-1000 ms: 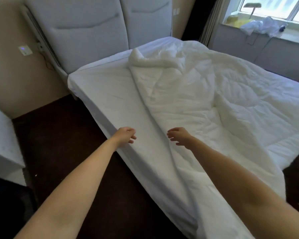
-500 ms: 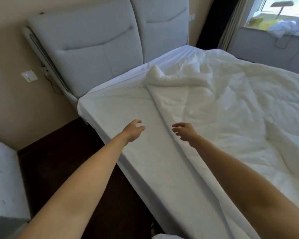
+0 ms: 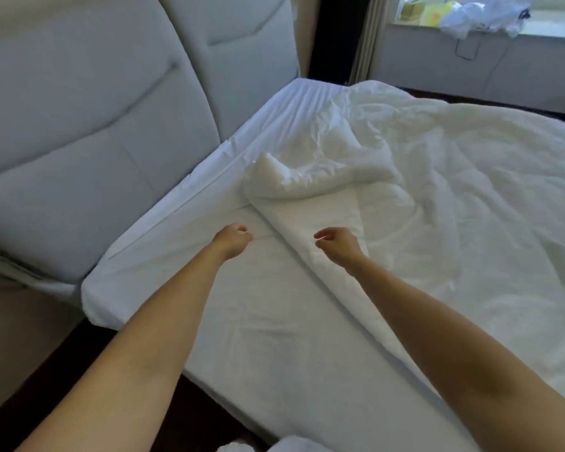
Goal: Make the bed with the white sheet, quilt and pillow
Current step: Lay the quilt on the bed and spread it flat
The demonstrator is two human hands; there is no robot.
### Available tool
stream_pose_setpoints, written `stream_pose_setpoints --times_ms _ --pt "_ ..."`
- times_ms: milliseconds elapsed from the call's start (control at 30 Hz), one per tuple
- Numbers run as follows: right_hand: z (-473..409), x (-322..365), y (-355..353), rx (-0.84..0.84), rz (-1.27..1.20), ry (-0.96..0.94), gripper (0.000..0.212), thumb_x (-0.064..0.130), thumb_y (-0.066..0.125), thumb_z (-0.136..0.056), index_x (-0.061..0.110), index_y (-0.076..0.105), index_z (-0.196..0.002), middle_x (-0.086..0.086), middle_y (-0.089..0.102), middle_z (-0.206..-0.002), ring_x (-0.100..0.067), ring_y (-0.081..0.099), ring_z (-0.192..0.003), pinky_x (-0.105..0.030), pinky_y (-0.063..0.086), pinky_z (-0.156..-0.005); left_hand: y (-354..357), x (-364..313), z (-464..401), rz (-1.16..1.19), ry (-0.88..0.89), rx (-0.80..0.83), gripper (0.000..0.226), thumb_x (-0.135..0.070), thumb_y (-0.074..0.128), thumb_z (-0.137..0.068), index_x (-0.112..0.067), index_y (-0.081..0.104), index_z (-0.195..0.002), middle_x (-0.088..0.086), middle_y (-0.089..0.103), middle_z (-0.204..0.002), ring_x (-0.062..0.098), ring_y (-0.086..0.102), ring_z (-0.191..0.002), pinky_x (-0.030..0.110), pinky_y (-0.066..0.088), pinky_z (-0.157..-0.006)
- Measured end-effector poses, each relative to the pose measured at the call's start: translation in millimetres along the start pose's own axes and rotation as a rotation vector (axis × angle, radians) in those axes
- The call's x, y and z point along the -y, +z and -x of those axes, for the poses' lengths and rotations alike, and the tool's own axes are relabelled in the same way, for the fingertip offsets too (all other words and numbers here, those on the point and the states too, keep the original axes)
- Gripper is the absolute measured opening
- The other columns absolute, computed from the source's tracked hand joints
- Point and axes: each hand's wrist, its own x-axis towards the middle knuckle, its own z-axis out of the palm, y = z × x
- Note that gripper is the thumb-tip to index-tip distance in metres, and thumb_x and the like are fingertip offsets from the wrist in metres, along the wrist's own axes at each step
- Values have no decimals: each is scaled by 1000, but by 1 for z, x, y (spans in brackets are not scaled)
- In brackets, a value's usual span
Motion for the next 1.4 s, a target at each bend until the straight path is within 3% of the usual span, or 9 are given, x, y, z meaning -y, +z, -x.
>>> stream_pose_setpoints --times_ms 200,467,667,867,967,1067,1133,1233,1400 --pt "-82 26 32 -67 76 166 27 16 58 -87 17 69 -111 -4 68 -113 -19 62 -102 -28 50 -87 -52 -15 -118 -95 42 122 52 -30 53 -94 -16 39 -142 10 47 -141 30 50 -123 39 41 -101" --pt "-157 2 87 -33 202 268 32 16 52 -86 21 67 -113 1 67 -110 -19 61 -100 -22 44 -80 -49 -7 -242 -272 128 136 76 -28 63 -87 -17 20 -149 16 35 -147 32 38 -133 38 37 -104" --pt "-232 -34 150 -123 274 334 33 20 56 -89 21 62 -121 0 62 -121 -19 58 -110 -26 45 -87 -36 7 -368 -391 178 26 95 -38 70 -80 -17 9 -150 16 26 -148 39 37 -130 48 38 -104" --pt "-301 -76 220 -3 603 432 98 37 71 -80 20 7 -151 -12 8 -158 -28 15 -145 -42 24 -113 -15 20 -461 -474 224 0 117 -38 75 -76 -24 -15 -149 10 1 -157 39 25 -136 48 32 -106" --pt "-317 -96 229 -114 762 429 65 14 50 -92 13 19 -148 -17 29 -149 -30 33 -137 -41 35 -105 -5 17 -487 -507 226 -18 127 -42 79 -69 -29 -20 -147 9 -9 -157 38 12 -140 51 26 -109" --pt "-318 -103 208 -258 688 392 30 11 46 -92 14 56 -120 -12 63 -115 -33 60 -104 -35 47 -80 0 16 -505 -590 278 -58 104 -48 75 -69 -36 8 -147 9 0 -156 38 2 -141 54 17 -112" --pt "-309 -98 191 -304 615 374 25 17 52 -91 15 63 -114 -14 68 -106 -35 61 -96 -35 44 -73 -2 16 -509 -598 338 -81 61 -48 62 -83 -29 41 -138 5 21 -151 37 5 -141 55 12 -113" --pt "-287 -77 172 -412 481 330 24 16 55 -89 14 67 -109 -15 70 -97 -36 62 -88 -34 39 -65 -6 23 -499 -575 511 -37 39 -33 41 -98 -22 49 -135 0 41 -145 29 8 -145 52 2 -115" --pt "-242 -28 147 -567 321 363 26 12 52 -90 15 67 -111 -12 70 -102 -33 62 -92 -30 34 -64 -52 17 -429 -326 539 23 40 -25 31 -102 0 53 -123 29 56 -125 45 47 -119 43 35 -100"
